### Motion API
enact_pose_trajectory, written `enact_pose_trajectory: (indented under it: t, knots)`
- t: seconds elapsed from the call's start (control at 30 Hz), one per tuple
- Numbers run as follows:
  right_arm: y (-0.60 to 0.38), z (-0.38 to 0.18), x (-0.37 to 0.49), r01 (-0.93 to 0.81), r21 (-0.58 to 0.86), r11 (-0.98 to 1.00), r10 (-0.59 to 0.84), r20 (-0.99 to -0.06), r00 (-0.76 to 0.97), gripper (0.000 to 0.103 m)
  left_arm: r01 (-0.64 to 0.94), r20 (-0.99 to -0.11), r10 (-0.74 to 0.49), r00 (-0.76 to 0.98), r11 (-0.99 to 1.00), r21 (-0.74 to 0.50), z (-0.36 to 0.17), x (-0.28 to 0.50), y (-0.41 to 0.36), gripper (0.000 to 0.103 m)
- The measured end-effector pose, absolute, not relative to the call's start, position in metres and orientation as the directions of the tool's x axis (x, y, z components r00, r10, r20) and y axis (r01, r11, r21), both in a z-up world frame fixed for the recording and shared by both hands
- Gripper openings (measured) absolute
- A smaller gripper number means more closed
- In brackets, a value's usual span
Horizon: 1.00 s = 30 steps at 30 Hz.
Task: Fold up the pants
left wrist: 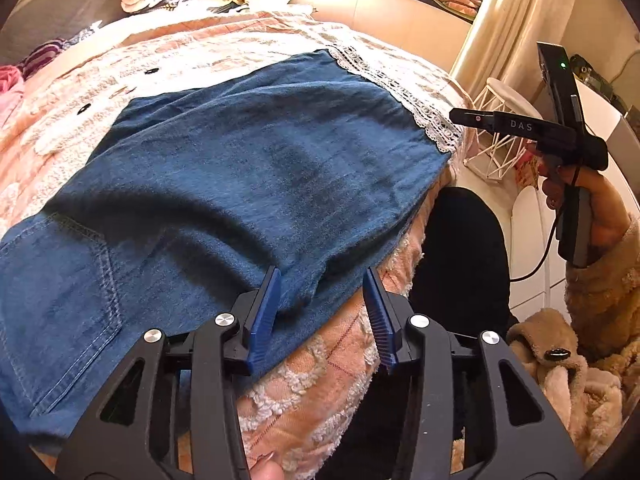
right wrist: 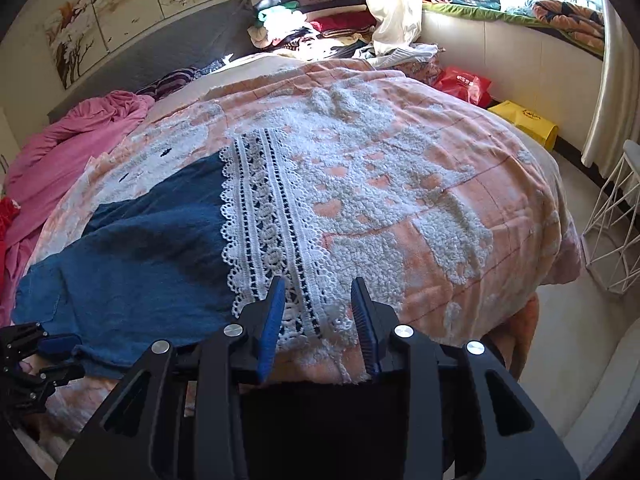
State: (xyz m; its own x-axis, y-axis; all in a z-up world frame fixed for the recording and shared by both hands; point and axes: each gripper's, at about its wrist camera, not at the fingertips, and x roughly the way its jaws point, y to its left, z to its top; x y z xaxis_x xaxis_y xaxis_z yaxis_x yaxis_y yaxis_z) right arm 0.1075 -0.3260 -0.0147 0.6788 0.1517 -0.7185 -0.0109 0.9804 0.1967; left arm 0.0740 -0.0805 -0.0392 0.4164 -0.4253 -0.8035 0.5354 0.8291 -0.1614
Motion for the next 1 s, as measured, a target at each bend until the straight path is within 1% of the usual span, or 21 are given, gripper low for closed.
enact_pose_trajectory:
  t: [0.03, 0.07, 0.1, 0.17, 0.2, 0.23, 0.27, 0.37, 0.43, 0.53, 0.63, 0.7, 0.73, 0.83, 0.9, 1.0]
  knots:
    - [-0.321, -0.011, 0.107, -0.033, 0.196, 0.98, 0.165, -0.71, 0.684, 0.035, 0.521, -0.801, -0.427, 0.42, 0.836, -0.172, -0.036, 0.073, -0.076, 0.041]
    - [-0.314, -0.008, 0.106, -0.057, 0.197, 0.979, 0.181, -0.702, 0.689, 0.036, 0.497, -0.795, -0.428, 0.43, 0.847, -0.187, -0.032, 0.072, -0.069, 0.055]
    - [-0.308, -0.005, 0.106, -0.084, 0.202, 0.976, 0.203, -0.695, 0.69, 0.037, 0.472, -0.788, -0.427, 0.444, 0.859, -0.2, -0.028, 0.072, -0.061, 0.074]
    - [-0.293, -0.002, 0.109, -0.144, 0.216, 0.966, 0.255, -0.69, 0.678, 0.042, 0.411, -0.773, -0.421, 0.474, 0.883, -0.229, -0.02, 0.073, -0.042, 0.085]
    - [-0.285, -0.001, 0.111, -0.167, 0.216, 0.962, 0.271, -0.69, 0.671, 0.045, 0.384, -0.772, -0.415, 0.481, 0.892, -0.24, -0.017, 0.074, -0.034, 0.086]
    - [-0.276, -0.001, 0.113, -0.191, 0.213, 0.958, 0.286, -0.691, 0.663, 0.046, 0.354, -0.773, -0.404, 0.49, 0.902, -0.247, -0.014, 0.075, -0.025, 0.088]
    - [-0.268, -0.002, 0.116, -0.216, 0.208, 0.954, 0.3, -0.695, 0.654, 0.046, 0.324, -0.771, -0.389, 0.504, 0.913, -0.249, -0.012, 0.075, -0.016, 0.094]
    - [-0.243, -0.008, 0.123, -0.278, 0.199, 0.94, 0.334, -0.711, 0.619, 0.047, 0.232, -0.773, -0.339, 0.536, 0.94, -0.252, -0.004, 0.074, 0.013, 0.094]
    - [-0.228, -0.012, 0.125, -0.309, 0.185, 0.933, 0.342, -0.724, 0.599, 0.053, 0.174, -0.776, -0.309, 0.549, 0.951, -0.256, 0.0, 0.07, 0.035, 0.094]
    - [-0.21, -0.027, 0.128, -0.347, 0.148, 0.926, 0.331, -0.76, 0.56, 0.056, 0.071, -0.78, -0.208, 0.59, 0.976, -0.207, 0.009, 0.059, 0.073, 0.094]
    - [-0.202, -0.039, 0.127, -0.358, 0.118, 0.926, 0.309, -0.781, 0.542, 0.06, 0.016, -0.778, -0.192, 0.598, 0.974, -0.228, 0.013, 0.048, 0.101, 0.094]
    - [-0.2, -0.036, 0.126, -0.358, 0.107, 0.928, 0.301, -0.78, 0.548, 0.06, 0.005, -0.768, -0.224, 0.6, 0.961, -0.277, 0.014, 0.043, 0.112, 0.094]
    - [-0.2, -0.035, 0.126, -0.357, 0.113, 0.927, 0.306, -0.778, 0.549, 0.06, -0.009, -0.763, -0.215, 0.609, 0.961, -0.278, 0.016, 0.04, 0.116, 0.094]
    - [-0.199, -0.032, 0.126, -0.357, 0.127, 0.926, 0.317, -0.773, 0.549, 0.06, -0.02, -0.757, -0.179, 0.628, 0.969, -0.246, 0.018, 0.037, 0.122, 0.094]
    - [-0.198, -0.03, 0.126, -0.359, 0.124, 0.925, 0.317, -0.771, 0.552, 0.06, -0.052, -0.776, -0.132, 0.617, 0.977, -0.208, 0.013, 0.041, 0.127, 0.094]
    - [-0.194, -0.028, 0.126, -0.361, 0.13, 0.923, 0.324, -0.767, 0.553, 0.06, -0.099, -0.807, -0.093, 0.583, 0.978, -0.185, -0.003, 0.051, 0.134, 0.094]
